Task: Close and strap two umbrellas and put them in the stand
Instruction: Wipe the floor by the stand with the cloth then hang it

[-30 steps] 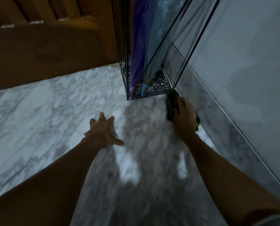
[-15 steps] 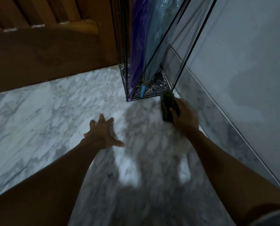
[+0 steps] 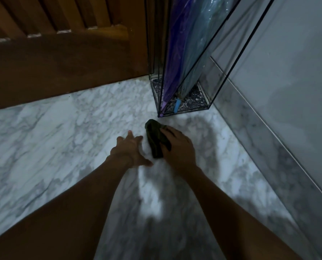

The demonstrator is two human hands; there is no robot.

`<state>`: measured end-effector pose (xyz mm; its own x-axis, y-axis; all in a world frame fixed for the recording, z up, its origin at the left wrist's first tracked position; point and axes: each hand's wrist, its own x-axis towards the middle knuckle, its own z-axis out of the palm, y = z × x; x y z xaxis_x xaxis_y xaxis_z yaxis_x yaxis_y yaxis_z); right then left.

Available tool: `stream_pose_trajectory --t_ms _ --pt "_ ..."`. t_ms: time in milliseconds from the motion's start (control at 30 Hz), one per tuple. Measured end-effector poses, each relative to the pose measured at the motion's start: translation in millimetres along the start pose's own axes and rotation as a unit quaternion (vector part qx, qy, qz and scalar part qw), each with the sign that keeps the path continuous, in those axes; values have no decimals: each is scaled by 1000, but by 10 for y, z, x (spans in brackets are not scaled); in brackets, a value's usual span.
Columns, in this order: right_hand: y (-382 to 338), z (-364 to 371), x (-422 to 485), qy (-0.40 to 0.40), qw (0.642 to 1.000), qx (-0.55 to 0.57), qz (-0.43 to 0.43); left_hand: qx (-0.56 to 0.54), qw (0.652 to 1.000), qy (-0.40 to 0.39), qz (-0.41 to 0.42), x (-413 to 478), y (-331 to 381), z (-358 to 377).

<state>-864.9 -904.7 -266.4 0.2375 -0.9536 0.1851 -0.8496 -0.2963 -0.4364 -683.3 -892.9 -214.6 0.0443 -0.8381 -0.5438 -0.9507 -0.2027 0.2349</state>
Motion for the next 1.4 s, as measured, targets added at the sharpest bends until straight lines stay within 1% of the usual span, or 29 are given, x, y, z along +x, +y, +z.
stream_pose_trajectory --t_ms 33,100,133,167,233,267,333,400,433,533,600,633,667,700,767,800,833,867,933,1000,1067,1133,1200,1267,1367,1400 --pt "64 -37 21 0 1000 -8 -4 -2 1000 10 7 1 -48 -40" --pt "243 -105 67 13 1000 -23 1 -48 998 29 14 -12 -141 -124" --pt "324 -144 85 22 999 -19 23 -64 997 40 16 -24 -188 -145" --pt "370 -198 97 28 998 -5 64 -56 997 49 15 -40 -227 -153" --pt "386 -244 104 44 985 21 163 10 999 50 5 -74 -307 -118" --pt "354 -233 97 56 979 24 197 28 999 41 -5 -88 -355 -86" --pt "218 -158 81 83 971 22 222 19 999 26 -15 -89 -450 -41" --pt "12 3 55 88 972 9 220 13 999 39 8 -64 -518 -92" --pt "-115 106 27 77 976 5 202 6 999 49 20 -30 -549 -148" --pt "-487 363 -26 27 996 25 75 -69 994 77 29 110 -667 -360" --pt "-606 414 -3 -12 1000 21 3 -104 990 93 14 216 -790 -486" --pt "-598 406 40 -22 1000 18 -1 -89 991 100 -2 271 -860 -539" --pt "-560 389 85 -21 999 18 19 -58 993 100 -22 324 -936 -581" --pt "-513 363 126 -5 998 19 57 -29 995 89 -41 367 -1018 -615" --pt "-489 338 153 41 990 18 136 -13 997 38 -62 440 -1181 -637" --pt "-534 360 146 47 988 8 147 -22 998 15 -61 461 -1249 -619" --pt "-599 402 135 44 990 -3 131 -33 998 4 -57 481 -1298 -586" --pt "-664 458 120 38 995 -10 96 -40 998 2 -49 495 -1323 -558" --pt "-759 575 115 22 1000 -9 3 -42 998 3 -40 487 -1329 -533" --pt "-789 623 300 3 997 -13 -75 -47 998 -2 -37 493 -1326 -533" --pt "-795 644 659 -14 993 -34 -112 -52 998 -6 -37 492 -1319 -547" --pt "-811 648 1054 -48 992 -69 -90 -53 998 -4 -38 481 -1321 -538" --pt "-834 669 1448 -85 988 -117 -44 -59 998 -4 -37 481 -1332 -525" --pt "-860 687 1790 -89 984 -157 6 -63 997 -5 -32 483 -1337 -524" --pt "-915 698 2126 -84 985 -119 91 -68 997 -5 -32 485 -1333 -521" --pt "-938 729 2163 -76 986 -108 105 -74 997 -7 -33 490 -1334 -521"
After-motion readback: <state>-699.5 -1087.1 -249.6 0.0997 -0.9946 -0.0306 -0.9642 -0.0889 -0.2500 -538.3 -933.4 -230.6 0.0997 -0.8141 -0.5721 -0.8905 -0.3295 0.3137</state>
